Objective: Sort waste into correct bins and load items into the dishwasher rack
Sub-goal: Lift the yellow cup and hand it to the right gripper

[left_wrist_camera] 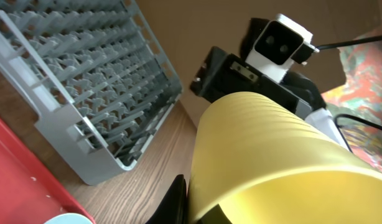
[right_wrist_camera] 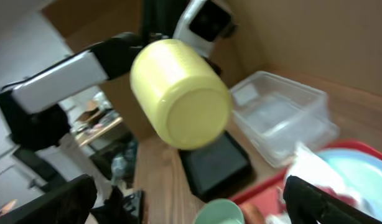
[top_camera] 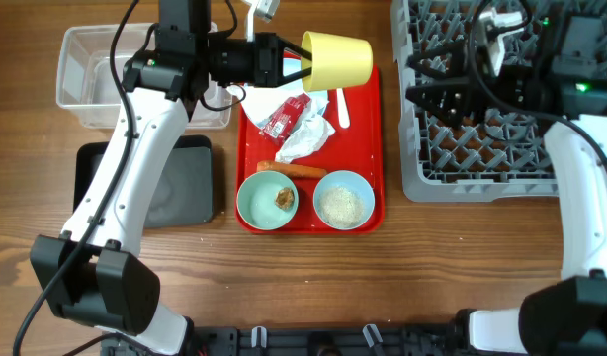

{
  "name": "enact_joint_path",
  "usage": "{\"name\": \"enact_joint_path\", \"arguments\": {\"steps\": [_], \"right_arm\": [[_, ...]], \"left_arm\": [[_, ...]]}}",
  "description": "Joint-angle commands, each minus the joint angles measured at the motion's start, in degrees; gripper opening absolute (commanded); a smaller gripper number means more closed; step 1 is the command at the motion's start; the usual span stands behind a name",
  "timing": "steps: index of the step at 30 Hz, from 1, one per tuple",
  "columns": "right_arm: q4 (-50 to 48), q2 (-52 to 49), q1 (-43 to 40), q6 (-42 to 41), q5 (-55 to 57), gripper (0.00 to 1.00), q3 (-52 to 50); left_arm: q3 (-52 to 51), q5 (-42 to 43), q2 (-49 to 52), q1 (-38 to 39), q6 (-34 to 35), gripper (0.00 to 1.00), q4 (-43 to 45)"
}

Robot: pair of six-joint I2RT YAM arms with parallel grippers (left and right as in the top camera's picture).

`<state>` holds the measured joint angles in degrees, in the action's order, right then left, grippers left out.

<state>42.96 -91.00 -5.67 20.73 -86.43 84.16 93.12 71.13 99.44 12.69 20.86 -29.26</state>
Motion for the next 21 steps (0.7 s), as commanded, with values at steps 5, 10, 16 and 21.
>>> {"name": "enact_joint_path", "arguments": {"steps": [5, 10, 16, 21], "right_arm": [[-12.7, -2.2, 8.1, -3.4, -6.0, 1.00, 0.6], [-19.8, -2.2, 10.0, -10.4, -2.7, 0.99, 0.6], [-19.8, -2.3, 10.3, -10.6, -2.3, 0.72, 0.6], [-19.8, -2.3, 10.3, -11.9, -2.3, 0.36, 0.6]], "left_arm": [[0.4, 2.8, 0.7, 2.7, -1.1, 0.04, 0.1], [0.4, 2.8, 0.7, 4.4, -0.9, 0.04, 0.1], [0.4, 2.8, 0.7, 4.7, -0.9, 0.04, 0.1], [0.4, 2.7, 0.7, 4.7, -0.9, 0.05, 0.2]]}}
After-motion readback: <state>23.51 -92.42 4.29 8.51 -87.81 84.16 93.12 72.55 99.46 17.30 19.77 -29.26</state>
